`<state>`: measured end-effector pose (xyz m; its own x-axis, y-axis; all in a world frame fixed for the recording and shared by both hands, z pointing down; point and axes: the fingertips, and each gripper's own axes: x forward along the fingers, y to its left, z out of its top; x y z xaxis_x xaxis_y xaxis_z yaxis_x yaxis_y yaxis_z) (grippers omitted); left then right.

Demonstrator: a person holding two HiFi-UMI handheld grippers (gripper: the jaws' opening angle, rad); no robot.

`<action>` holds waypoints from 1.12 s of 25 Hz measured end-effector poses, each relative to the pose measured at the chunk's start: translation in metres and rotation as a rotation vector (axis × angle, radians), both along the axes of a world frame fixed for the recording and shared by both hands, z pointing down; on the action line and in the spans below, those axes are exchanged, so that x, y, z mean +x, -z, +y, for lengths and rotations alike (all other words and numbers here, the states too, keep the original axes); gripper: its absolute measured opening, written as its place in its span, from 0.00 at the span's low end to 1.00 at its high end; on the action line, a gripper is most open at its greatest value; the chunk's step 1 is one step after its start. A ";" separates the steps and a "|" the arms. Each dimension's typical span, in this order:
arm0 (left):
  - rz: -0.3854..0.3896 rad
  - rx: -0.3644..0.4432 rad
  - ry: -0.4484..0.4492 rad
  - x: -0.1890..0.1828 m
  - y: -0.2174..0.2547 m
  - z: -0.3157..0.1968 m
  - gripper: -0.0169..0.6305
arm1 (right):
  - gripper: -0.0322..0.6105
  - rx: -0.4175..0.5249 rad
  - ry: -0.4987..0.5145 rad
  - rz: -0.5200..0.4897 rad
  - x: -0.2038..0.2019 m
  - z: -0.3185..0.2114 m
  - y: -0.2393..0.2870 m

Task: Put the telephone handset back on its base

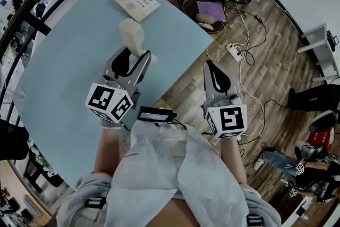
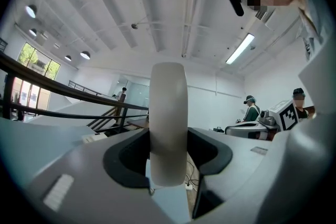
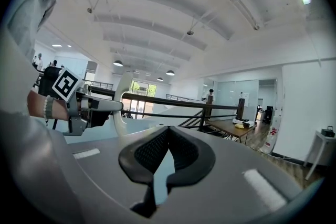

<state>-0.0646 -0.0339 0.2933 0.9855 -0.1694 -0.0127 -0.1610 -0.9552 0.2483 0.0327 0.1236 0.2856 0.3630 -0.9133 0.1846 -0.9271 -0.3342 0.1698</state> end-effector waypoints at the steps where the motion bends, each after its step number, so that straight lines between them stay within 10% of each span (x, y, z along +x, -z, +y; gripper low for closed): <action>1: 0.000 -0.002 0.008 0.000 0.000 -0.003 0.35 | 0.06 0.002 0.004 0.006 0.002 -0.004 0.000; 28: -0.023 0.010 0.151 0.002 -0.008 -0.031 0.35 | 0.06 0.041 0.177 0.023 0.030 -0.068 0.003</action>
